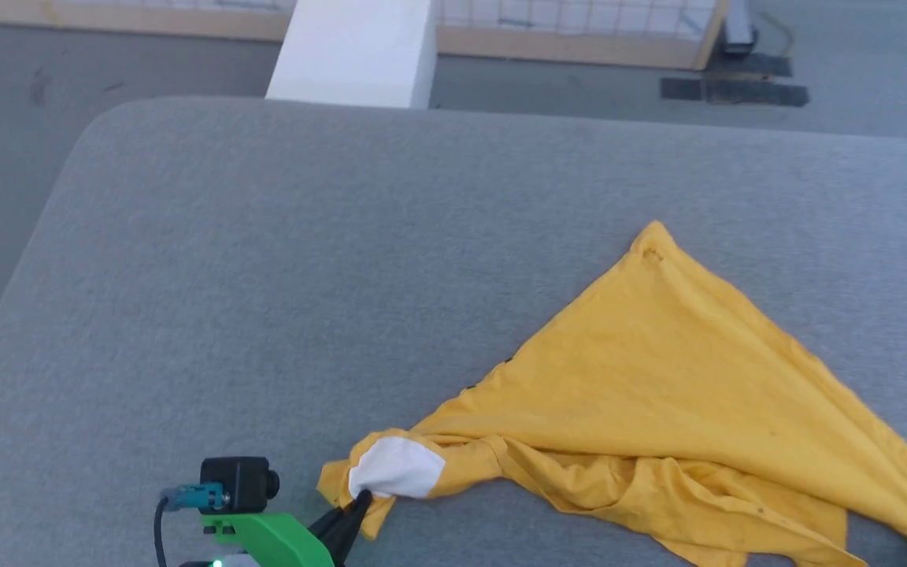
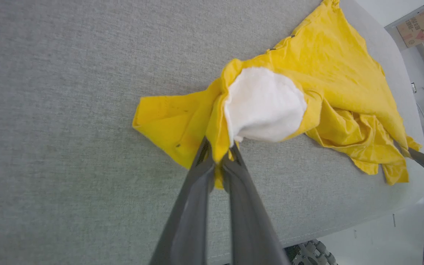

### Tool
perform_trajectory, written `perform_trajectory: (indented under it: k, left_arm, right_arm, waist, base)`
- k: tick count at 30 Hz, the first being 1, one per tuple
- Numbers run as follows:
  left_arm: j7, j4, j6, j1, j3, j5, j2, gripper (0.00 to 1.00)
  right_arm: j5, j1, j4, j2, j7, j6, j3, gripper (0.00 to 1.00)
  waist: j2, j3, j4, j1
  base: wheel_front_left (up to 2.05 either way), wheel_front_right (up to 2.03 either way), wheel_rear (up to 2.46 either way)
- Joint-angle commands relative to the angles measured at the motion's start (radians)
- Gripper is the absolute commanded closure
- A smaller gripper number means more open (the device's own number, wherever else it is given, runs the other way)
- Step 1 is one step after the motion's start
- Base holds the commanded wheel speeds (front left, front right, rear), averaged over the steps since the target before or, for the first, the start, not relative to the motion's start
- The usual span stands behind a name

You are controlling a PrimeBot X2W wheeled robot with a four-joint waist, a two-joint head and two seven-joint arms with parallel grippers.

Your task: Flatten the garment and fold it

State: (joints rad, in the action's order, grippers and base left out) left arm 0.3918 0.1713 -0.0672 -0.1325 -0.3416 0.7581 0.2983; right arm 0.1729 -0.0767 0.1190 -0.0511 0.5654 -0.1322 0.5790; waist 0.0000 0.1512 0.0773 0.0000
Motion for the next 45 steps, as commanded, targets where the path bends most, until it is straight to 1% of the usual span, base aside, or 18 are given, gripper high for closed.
perform_trajectory:
  k: [1, 2, 3, 4, 5, 9, 11, 15, 17, 20, 22, 24, 27, 30, 34, 38, 45]
  left_arm:
    - [0.004, 0.004, -0.006, -0.012, -0.002, 0.003, 0.009, 1.00]
    - [0.006, 0.005, -0.006, -0.011, -0.003, 0.003, 0.010, 1.00]
    - [0.008, 0.007, -0.007, -0.010, -0.005, 0.003, 0.010, 1.00]
    - [0.009, 0.008, -0.007, -0.010, -0.006, 0.003, 0.010, 1.00]
    - [0.010, 0.008, -0.007, -0.009, -0.007, 0.003, 0.010, 1.00]
    - [0.010, 0.008, -0.005, -0.009, -0.011, 0.004, 0.010, 1.00]
    - [0.010, 0.006, -0.003, -0.005, -0.014, 0.005, 0.007, 1.00]
    - [0.005, 0.001, 0.006, 0.012, -0.018, 0.009, 0.001, 1.00]
    - [0.003, -0.002, 0.008, 0.019, -0.021, 0.008, -0.002, 1.00]
    - [-0.001, -0.004, 0.010, 0.031, -0.024, 0.008, -0.007, 1.00]
    - [-0.004, -0.005, 0.012, 0.041, -0.026, 0.007, -0.011, 1.00]
    - [-0.006, -0.007, 0.015, 0.053, -0.029, 0.005, -0.015, 1.00]
    - [-0.010, -0.013, 0.020, 0.068, -0.033, 0.004, -0.020, 1.00]
    - [-0.014, -0.018, 0.025, 0.085, -0.037, 0.002, -0.026, 1.00]
    - [-0.021, -0.028, 0.032, 0.101, -0.043, 0.001, -0.032, 1.00]
    - [-0.028, -0.040, 0.043, 0.118, -0.053, -0.001, -0.040, 1.00]
    - [-0.041, -0.059, 0.057, 0.142, -0.063, 0.000, -0.054, 1.00]
  right_arm:
    - [0.013, -0.020, 0.019, 0.000, 0.026, 0.002, -0.011, 1.00]
    - [0.020, -0.024, 0.028, 0.001, 0.036, 0.002, -0.016, 1.00]
    - [0.028, -0.028, 0.036, 0.001, 0.047, 0.002, -0.025, 0.83]
    - [0.033, -0.030, 0.037, 0.001, 0.049, 0.002, -0.034, 0.36]
    - [0.033, -0.028, 0.030, 0.001, 0.040, 0.002, -0.041, 0.00]
    - [0.028, 0.004, -0.018, 0.001, -0.040, 0.002, -0.053, 0.00]
    - [0.031, 0.041, -0.052, 0.001, -0.120, 0.002, -0.073, 0.00]
    - [0.026, 0.125, -0.111, 0.001, -0.320, 0.002, -0.171, 0.00]
    - [0.024, 0.174, -0.122, -0.005, -0.419, 0.002, -0.248, 0.00]
    - [0.019, 0.254, -0.082, -0.035, -0.535, 0.002, -0.348, 0.00]
    - [0.022, 0.313, -0.031, -0.058, -0.585, 0.002, -0.409, 0.00]
    - [0.028, 0.376, 0.040, -0.081, -0.603, 0.002, -0.469, 0.00]
    - [0.023, 0.469, 0.163, -0.105, -0.587, 0.002, -0.522, 0.00]
    - [0.005, 0.561, 0.296, -0.120, -0.532, 0.002, -0.546, 0.00]
    - [-0.020, 0.682, 0.470, -0.124, -0.392, 0.002, -0.564, 0.00]
    - [-0.048, 0.772, 0.582, -0.125, -0.247, 0.002, -0.553, 0.00]
    - [-0.098, 0.878, 0.683, -0.128, -0.021, 0.002, -0.548, 0.00]
  waist:
    - [0.0000, -0.032, -0.036, 0.0000]
    - [0.0000, -0.032, -0.036, 0.0000]
    - [0.0000, -0.032, -0.037, 0.0000]
    - [0.0000, -0.031, -0.037, 0.0000]
    - [0.0000, -0.031, -0.037, 0.0000]
    - [0.0000, -0.028, -0.035, 0.0000]
    - [0.0000, -0.024, -0.028, 0.0000]
    - [0.0000, -0.010, -0.013, 0.0000]
    - [0.0000, 0.000, -0.005, 0.0000]
    - [0.0000, 0.018, 0.009, 0.0000]
    - [0.0000, 0.033, 0.019, 0.0000]
    - [0.0000, 0.050, 0.030, 0.0000]
    - [0.0000, 0.070, 0.047, 0.0000]
    - [0.0000, 0.091, 0.067, 0.0000]
    - [0.0000, 0.114, 0.092, 0.0000]
    - [0.0000, 0.135, 0.118, 0.0000]
    - [0.0000, 0.169, 0.147, 0.0000]
  base:
    - [0.00, 0.00, 0.00]
    - [0.00, 0.00, 0.00]
    - [0.00, 0.00, 0.00]
    - [0.00, 0.00, 0.00]
    - [0.00, 0.00, 0.00]
    - [0.00, 0.00, 0.00]
    - [0.00, 0.00, 0.00]
    - [0.00, 0.00, 0.00]
    - [0.00, 0.00, 0.00]
    - [0.00, 0.00, 0.00]
    - [0.00, 0.00, 0.00]
    - [0.00, 0.00, 0.00]
    - [0.00, 0.00, 0.00]
    - [0.00, 0.00, 0.00]
    - [0.00, 0.00, 0.00]
    - [0.00, 0.00, 0.00]
    - [0.00, 0.00, 0.00]
